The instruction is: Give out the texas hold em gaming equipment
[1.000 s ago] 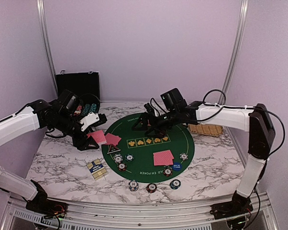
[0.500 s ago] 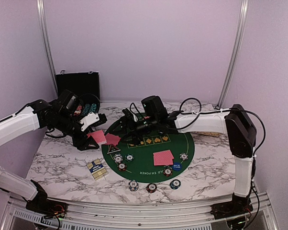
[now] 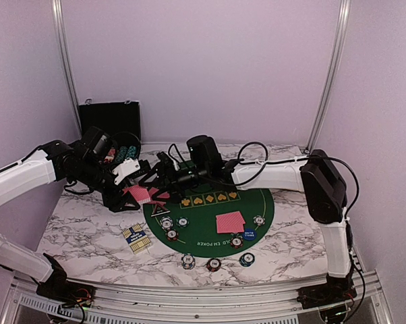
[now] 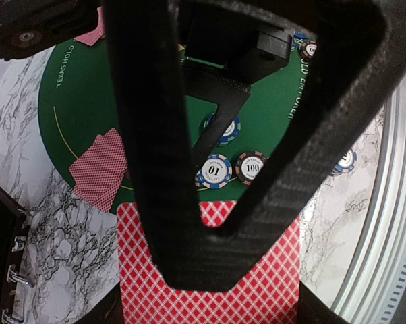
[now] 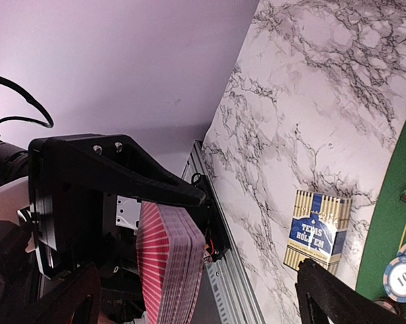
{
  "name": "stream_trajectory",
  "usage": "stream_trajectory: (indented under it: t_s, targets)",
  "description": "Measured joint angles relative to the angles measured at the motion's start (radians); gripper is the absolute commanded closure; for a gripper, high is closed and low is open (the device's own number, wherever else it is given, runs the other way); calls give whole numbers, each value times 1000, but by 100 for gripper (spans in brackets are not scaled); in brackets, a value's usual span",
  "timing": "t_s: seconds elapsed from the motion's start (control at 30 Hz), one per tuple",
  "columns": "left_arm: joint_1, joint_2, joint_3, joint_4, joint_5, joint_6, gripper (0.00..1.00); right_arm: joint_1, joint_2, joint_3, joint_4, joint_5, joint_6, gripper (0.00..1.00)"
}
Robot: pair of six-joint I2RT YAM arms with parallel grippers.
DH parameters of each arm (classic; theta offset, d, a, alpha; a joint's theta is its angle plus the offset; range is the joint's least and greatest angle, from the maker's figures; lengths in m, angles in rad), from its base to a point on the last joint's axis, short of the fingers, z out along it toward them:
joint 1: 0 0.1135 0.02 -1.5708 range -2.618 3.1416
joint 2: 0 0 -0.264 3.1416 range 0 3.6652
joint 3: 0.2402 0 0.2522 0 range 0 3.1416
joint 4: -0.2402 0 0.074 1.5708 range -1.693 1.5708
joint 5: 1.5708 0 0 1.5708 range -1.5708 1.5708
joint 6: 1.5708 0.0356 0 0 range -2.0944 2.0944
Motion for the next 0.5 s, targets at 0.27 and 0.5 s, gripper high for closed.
stream_trajectory:
  t_s: [0.27,0.5]
  targets:
    - [0,6,0,0,3,-3,100,21,104,101,21,-31,40,5]
    - [0,10,0,0,8,-3,100,44,166,167,33,-58,64,9]
